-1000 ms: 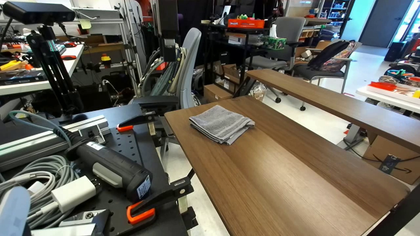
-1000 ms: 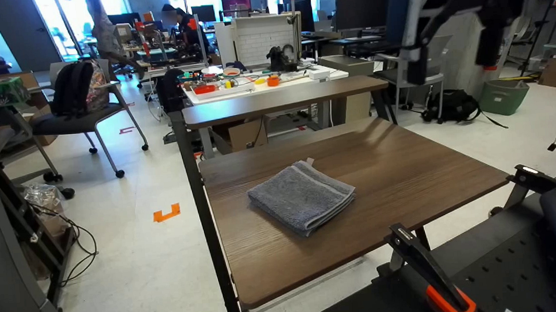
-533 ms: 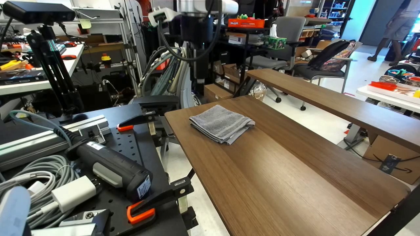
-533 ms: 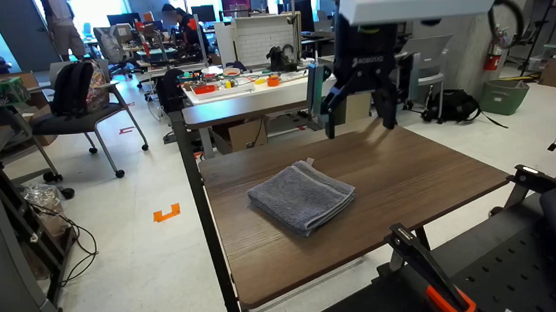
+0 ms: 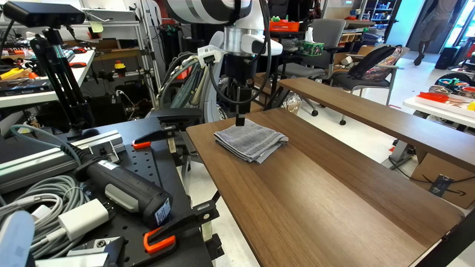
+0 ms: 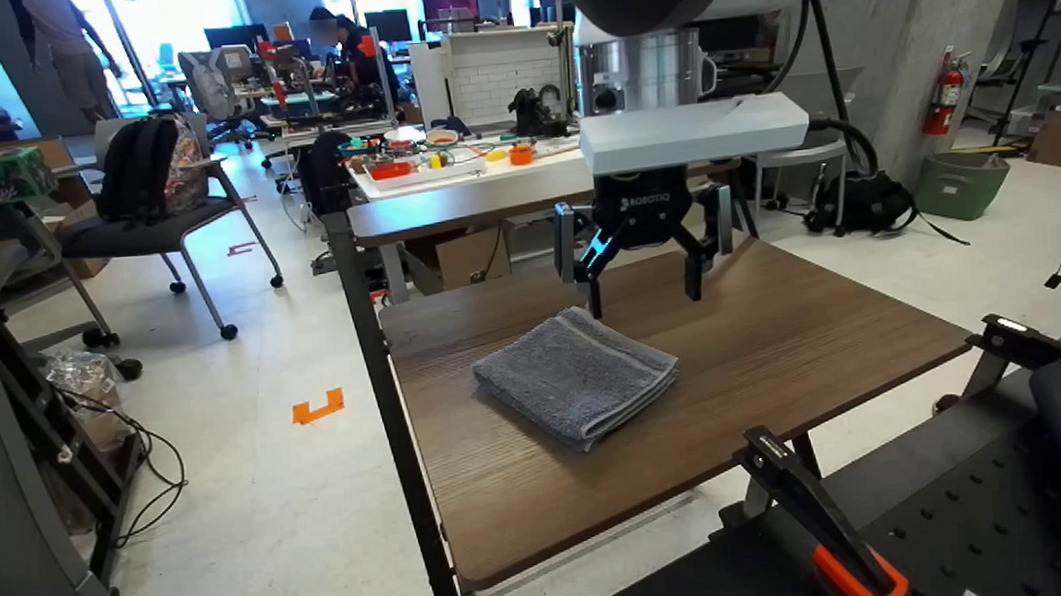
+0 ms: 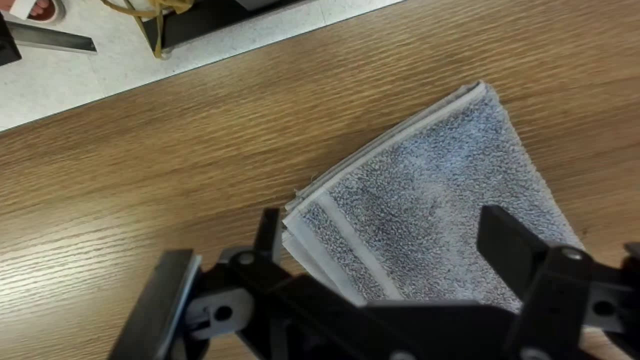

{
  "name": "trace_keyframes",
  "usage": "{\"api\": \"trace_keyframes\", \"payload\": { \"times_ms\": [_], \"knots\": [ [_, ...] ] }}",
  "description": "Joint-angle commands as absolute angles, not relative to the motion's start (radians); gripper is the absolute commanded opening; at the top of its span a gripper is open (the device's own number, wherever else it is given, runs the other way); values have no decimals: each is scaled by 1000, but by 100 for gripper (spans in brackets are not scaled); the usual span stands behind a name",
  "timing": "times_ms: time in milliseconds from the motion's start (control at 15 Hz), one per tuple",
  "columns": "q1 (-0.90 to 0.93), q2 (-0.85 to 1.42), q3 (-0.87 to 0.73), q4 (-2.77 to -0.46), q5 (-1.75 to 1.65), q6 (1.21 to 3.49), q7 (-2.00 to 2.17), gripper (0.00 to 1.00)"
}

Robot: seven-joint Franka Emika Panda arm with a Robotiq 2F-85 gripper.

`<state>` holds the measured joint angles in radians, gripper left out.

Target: Move the grey towel to the right.

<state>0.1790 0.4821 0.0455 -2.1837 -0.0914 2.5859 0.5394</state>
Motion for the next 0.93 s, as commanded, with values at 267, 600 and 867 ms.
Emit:
{"api": "trace_keyframes", "payload": {
  "times_ms": [267, 600, 867],
  "knots": [
    [215, 521, 8, -2153, -52, 2594, 526, 100],
    [244, 609, -6, -2097, -58, 2658, 527, 100],
    [261, 687, 4, -2035, -14, 2757, 528, 100]
  ]
}}
